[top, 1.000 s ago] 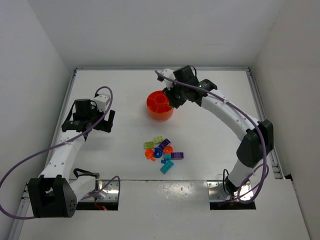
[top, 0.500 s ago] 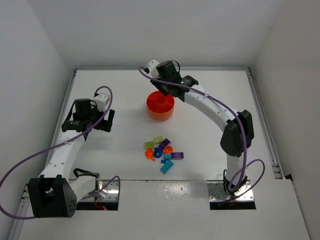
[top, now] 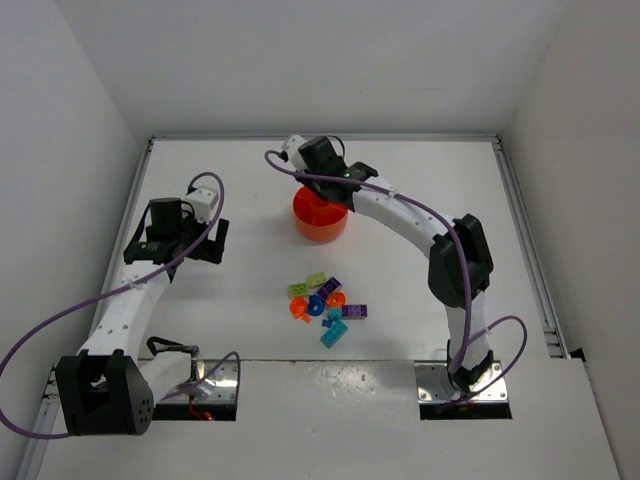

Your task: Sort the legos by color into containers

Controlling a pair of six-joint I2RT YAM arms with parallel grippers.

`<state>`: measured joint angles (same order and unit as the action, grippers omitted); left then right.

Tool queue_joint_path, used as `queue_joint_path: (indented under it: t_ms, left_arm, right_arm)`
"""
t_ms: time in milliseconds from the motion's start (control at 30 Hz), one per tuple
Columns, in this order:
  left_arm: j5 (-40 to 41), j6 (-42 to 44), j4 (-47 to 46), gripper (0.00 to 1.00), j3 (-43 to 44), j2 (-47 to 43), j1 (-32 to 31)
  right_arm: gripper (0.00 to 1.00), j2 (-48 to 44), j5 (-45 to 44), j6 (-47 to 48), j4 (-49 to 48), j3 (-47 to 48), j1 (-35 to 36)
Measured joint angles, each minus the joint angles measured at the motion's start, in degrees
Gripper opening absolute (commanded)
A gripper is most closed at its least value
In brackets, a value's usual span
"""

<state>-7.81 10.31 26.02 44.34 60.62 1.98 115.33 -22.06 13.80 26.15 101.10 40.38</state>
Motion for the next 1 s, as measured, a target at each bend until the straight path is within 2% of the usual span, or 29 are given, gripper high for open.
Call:
queue_joint_path:
  t_ms: [233,533,700,1000]
  left_arm:
    - [0.2,0.0,0.0,1.0,-0.2,0.0,0.2]
    - [0.3,-0.1,-0.5,1.0,-0.7,0.0,0.4]
    - [0.3,-0.1,-0.6,1.0,-0.7,0.0,0.4]
    - [0.3,-0.1,-0.8,1.0,-0.7,0.0,0.4]
  right_arm:
    - [0.06,2.8,-0.5,0.1,-0.3,-0.2,0.1]
    - [0.12,5.4,-0.4,0.1,0.2,0.6,0.1]
    - [0.42,5.5,-0.4,0.1,0.4,0.8,0.1]
    - [0.48,5.5,0.9,-0.1,1.6,1.5,0.1]
